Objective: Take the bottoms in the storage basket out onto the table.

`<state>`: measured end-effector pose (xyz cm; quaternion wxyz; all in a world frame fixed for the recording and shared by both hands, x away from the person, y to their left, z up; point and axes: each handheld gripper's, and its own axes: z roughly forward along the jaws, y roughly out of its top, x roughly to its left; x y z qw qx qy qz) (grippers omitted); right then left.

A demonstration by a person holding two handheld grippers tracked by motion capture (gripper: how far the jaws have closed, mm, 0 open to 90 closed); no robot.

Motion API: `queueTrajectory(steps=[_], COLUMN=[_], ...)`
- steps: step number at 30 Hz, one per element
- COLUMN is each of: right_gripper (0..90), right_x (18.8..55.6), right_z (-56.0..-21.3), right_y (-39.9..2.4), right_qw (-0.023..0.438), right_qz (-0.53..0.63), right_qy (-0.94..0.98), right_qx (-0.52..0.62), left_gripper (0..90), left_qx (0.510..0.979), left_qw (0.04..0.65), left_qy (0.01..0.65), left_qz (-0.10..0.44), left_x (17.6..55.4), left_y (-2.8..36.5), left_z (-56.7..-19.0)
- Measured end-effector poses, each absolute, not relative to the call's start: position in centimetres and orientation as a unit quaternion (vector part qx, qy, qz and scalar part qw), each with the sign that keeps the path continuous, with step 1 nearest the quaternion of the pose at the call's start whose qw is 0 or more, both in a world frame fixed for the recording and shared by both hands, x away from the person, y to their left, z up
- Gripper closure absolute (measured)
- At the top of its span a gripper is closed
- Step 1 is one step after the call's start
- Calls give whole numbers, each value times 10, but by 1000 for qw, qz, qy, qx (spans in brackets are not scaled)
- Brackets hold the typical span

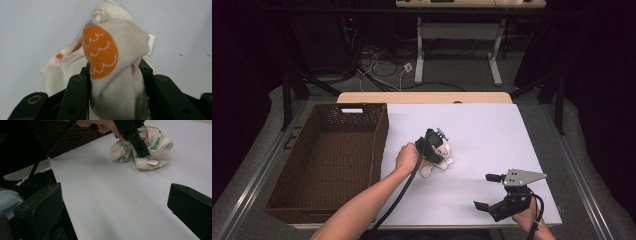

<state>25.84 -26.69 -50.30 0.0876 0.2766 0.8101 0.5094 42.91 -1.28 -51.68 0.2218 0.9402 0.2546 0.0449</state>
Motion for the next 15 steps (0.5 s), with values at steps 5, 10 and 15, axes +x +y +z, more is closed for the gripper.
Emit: queueTrajectory(steps=[5,10,15], right_gripper=[0,0,0], right_x=[258,258,258], right_z=[-503,-503,-503], right_y=[-267,-267,-268], right_qw=[87,87,88], right_qz=[510,509,510], right_qy=[810,810,809], right_qx=[278,278,278], left_gripper=[621,546,442], left_qx=[941,941,940], left_qw=[218,213,212], left_qy=[254,257,260], left_qz=[48,53,57], left_x=[431,432,433], left_y=[-15,-16,-13], left_z=[-519,-519,-517])
